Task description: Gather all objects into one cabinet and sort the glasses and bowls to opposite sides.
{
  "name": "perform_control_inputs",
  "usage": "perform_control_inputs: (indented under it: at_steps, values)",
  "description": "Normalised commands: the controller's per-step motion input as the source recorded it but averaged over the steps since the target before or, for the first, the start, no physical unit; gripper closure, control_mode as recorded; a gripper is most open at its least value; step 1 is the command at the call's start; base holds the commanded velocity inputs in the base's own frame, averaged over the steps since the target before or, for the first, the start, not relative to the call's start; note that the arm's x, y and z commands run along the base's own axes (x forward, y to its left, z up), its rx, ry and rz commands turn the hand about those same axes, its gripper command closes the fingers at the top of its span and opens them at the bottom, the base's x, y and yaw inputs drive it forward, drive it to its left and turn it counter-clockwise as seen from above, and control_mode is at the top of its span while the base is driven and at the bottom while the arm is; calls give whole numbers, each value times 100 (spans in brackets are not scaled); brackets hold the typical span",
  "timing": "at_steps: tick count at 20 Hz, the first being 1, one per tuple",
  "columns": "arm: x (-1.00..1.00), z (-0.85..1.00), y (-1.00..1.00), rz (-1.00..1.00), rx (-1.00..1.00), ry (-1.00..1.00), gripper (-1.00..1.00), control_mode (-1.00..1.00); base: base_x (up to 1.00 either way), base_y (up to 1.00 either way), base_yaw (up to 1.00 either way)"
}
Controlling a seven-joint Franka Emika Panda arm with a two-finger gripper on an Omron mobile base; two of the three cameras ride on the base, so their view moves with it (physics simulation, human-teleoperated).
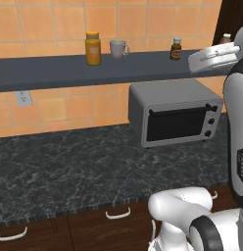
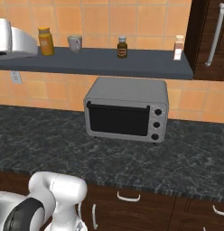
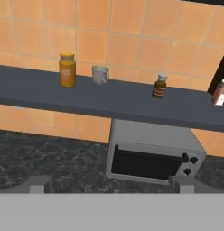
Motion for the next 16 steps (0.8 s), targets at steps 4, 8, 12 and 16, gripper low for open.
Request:
perform_control_inputs:
  at_steps: [4,8,12,16]
  values:
    - [74,1,0,0,6,-18,-100,-100,0,0,0]
    - [100,-6,0,0,20,-13,-100,-100,0,0,0]
    - [100,-18,4,2,14,-7,-100,-100,0,0,0]
    - [86,-15,28,8,-2,0,-100,-100,0,0,0]
